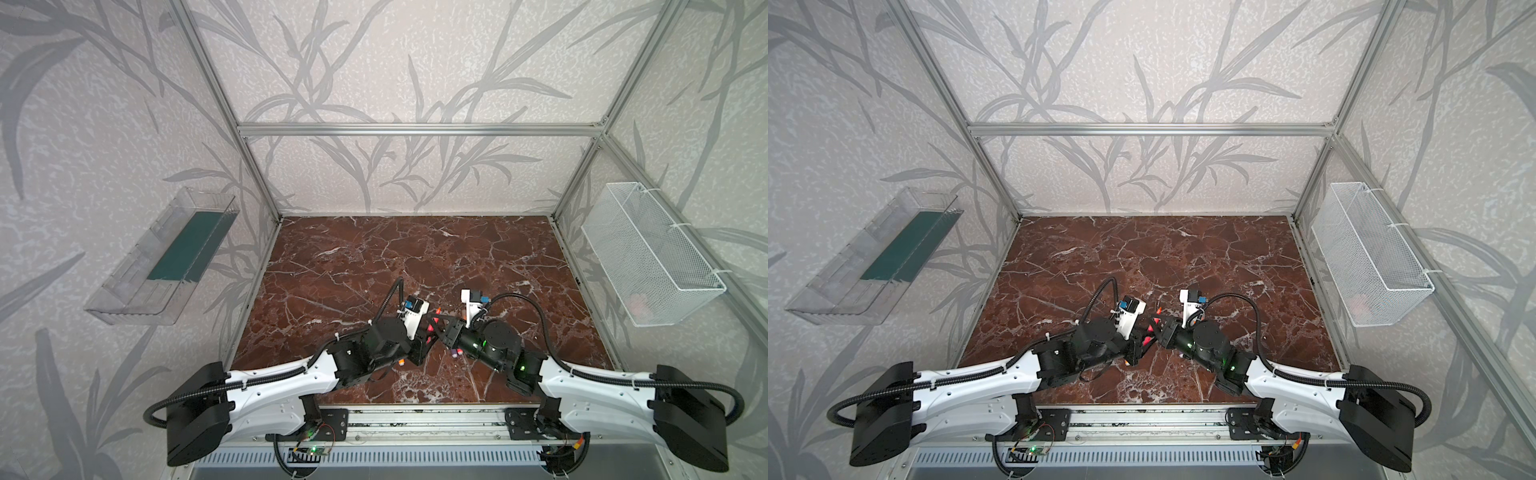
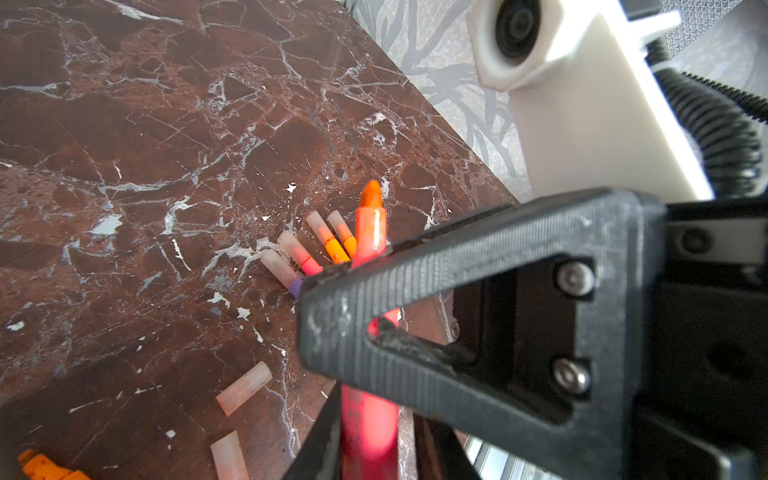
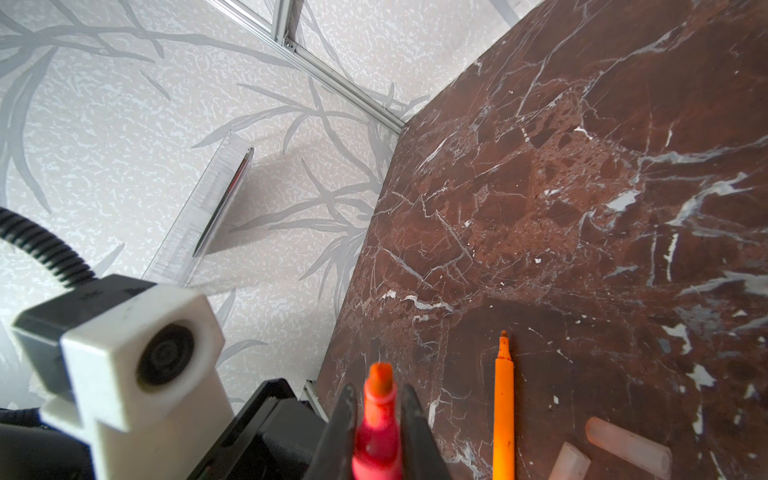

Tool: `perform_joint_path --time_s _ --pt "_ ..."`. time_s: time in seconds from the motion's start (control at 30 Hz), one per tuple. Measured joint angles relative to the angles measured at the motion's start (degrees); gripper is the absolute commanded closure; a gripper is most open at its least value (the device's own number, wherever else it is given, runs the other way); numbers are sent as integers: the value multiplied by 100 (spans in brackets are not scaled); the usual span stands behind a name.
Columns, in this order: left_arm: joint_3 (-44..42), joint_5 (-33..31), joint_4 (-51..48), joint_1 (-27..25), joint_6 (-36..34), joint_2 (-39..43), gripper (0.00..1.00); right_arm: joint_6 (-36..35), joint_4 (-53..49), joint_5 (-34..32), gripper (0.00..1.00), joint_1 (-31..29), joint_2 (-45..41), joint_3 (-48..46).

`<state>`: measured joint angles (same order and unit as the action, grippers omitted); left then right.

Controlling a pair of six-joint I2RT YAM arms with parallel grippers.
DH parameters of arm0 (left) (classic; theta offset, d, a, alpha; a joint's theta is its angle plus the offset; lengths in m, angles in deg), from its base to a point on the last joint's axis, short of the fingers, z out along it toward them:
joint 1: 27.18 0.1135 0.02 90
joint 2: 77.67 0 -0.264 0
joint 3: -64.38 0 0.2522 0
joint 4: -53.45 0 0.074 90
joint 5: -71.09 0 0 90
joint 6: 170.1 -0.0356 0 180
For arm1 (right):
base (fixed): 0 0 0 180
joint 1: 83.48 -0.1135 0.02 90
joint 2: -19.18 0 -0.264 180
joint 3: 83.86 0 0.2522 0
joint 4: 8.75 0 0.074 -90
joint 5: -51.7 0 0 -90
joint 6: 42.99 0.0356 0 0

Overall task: Insert the pens into the pen caps
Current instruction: 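Hold the pink marker upright with the left gripper beside the right gripper, then draw back the left gripper with the marker while the right moves over caps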

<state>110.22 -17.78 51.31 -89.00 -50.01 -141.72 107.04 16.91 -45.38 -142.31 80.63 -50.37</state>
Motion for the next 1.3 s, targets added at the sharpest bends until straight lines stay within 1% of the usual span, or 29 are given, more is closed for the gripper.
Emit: perform_joint_path --time_s 0.03,0.17,0.23,0.3,0.33,0.37,0.47,0.5,0.57,0.63,0.8,0.93,1.0,1.1,1.3 --pt "-9 -2 -2 0 -2 -13 74 0 15 -11 100 -26 0 -2" --pt "-31 0 37 0 -9 -70 81 9 63 -42 100 -101 0 -2" --pt "-33 -13 66 -2 -11 -74 87 17 66 -48 100 -111 2 -2" --pt "-37 -31 87 -2 -4 -74 95 17 81 -55 100 -114 2 -2" --pt "-48 -46 109 -2 4 -74 98 15 85 -59 98 -116 2 -2" --pt "-66 -68 136 -4 4 -74 100 11 83 -63 89 -116 2 -2" --pt "-125 -136 179 -31 11 -52 100 -31 9 -103 62 -118 0 -2" --pt "-166 -197 173 -33 15 -17 100 -63 -66 -127 55 -118 -17 0" --pt "-238 -396 85 -31 57 85 100 -131 -350 -212 46 -118 -133 4" --pt "-273 -695 -131 -22 122 245 100 -234 -798 -330 41 -118 -348 35" --pt "-319 -1755 -1095 186 503 1060 100 -498 -2002 -706 39 -118 -863 313" --pt "-531 -2201 -1917 518 778 1888 100 -579 -2608 -861 38 -118 -833 363" --pt "-590 -2286 -2371 695 907 2173 100 -581 -2820 -870 38 -118 -636 363" --pt "-595 -2319 -2857 922 1025 2380 100 -542 -2942 -785 38 -118 -186 363" --pt "-595 -2288 -3222 1021 1154 2371 100 -450 -2940 -509 40 -122 745 387"
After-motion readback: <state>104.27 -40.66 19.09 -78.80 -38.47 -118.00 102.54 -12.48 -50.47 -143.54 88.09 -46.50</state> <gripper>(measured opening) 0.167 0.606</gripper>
